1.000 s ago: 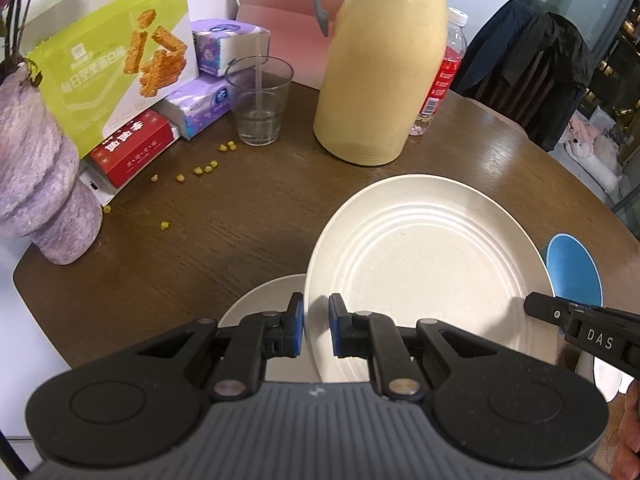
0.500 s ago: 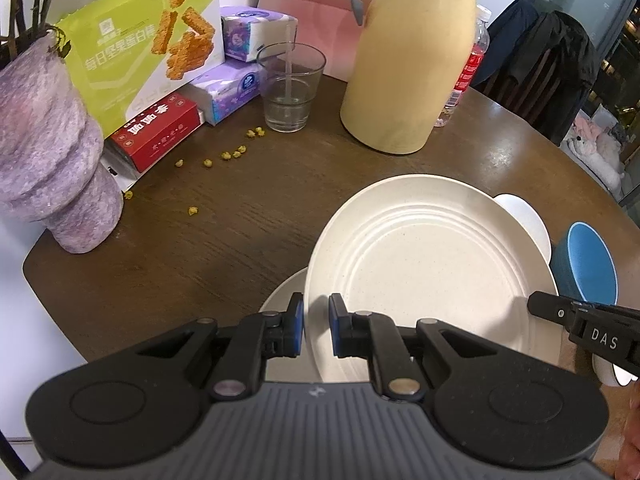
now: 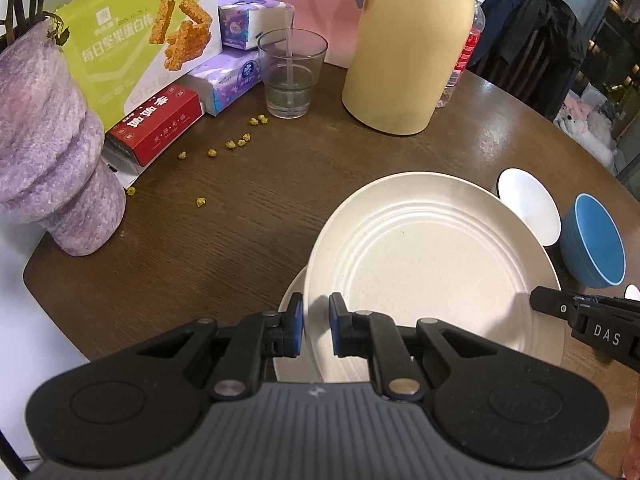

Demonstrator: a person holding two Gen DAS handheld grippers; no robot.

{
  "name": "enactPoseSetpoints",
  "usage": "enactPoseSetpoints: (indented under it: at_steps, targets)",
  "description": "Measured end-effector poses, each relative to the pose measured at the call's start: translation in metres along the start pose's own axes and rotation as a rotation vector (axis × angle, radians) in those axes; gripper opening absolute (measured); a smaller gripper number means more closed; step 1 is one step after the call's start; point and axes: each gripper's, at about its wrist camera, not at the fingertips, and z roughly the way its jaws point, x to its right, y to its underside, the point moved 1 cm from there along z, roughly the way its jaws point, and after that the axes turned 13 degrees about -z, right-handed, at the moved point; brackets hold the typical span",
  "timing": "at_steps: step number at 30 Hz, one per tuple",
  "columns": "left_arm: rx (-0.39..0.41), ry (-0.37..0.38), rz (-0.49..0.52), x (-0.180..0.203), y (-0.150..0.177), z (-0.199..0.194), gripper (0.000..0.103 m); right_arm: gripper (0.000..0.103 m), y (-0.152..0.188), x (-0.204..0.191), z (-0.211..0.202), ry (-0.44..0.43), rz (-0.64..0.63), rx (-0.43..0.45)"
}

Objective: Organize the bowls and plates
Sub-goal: 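Carry the held cream plate with both grippers over the placed plates, then lower the held cream plate onto the placed cream plates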

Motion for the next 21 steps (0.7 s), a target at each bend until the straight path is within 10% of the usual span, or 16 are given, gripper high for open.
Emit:
enactPoseSetpoints:
  at_steps: [21]
  targets:
    - [-0.031,0.009,0.057,-0.015,0.005,0.013,0.013,0.009,0.024,-0.018,0.01,0.03,0.019,-0.008]
